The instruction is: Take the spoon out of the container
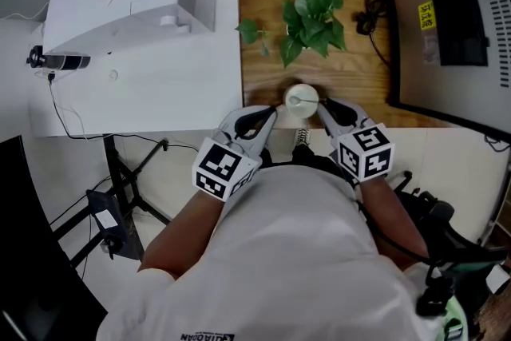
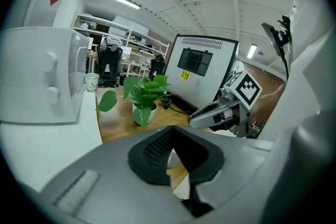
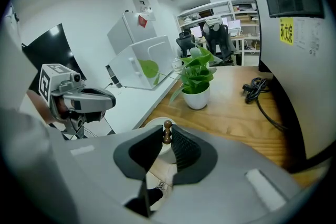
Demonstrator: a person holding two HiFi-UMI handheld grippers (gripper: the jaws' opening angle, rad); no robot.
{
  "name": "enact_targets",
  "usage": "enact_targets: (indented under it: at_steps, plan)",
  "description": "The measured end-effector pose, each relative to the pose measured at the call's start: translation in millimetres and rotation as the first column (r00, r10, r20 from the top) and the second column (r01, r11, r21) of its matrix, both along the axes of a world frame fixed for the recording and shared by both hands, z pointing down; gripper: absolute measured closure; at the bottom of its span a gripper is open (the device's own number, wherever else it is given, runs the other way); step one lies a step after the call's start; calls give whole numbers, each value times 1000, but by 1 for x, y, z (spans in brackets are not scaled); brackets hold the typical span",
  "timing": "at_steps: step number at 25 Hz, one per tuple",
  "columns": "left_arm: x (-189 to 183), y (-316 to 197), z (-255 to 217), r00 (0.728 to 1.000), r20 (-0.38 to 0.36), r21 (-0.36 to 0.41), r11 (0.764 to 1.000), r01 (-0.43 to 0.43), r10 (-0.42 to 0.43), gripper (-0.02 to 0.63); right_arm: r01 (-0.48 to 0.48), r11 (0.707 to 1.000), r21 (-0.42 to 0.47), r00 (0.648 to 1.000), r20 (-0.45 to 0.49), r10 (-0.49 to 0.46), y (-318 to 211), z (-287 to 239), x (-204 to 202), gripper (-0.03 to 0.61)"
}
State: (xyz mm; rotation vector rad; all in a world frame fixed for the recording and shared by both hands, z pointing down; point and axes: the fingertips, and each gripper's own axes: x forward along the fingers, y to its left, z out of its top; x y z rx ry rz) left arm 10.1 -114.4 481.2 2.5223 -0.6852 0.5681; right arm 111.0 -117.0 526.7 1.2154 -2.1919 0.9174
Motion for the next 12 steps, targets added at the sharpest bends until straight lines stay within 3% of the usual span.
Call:
enact_targets:
  at_steps: [12]
  plan:
    - [-1, 2, -23, 1000, -25, 65, 998, 19, -17, 609, -43, 994, 97, 998, 57, 37, 8, -50, 18, 522]
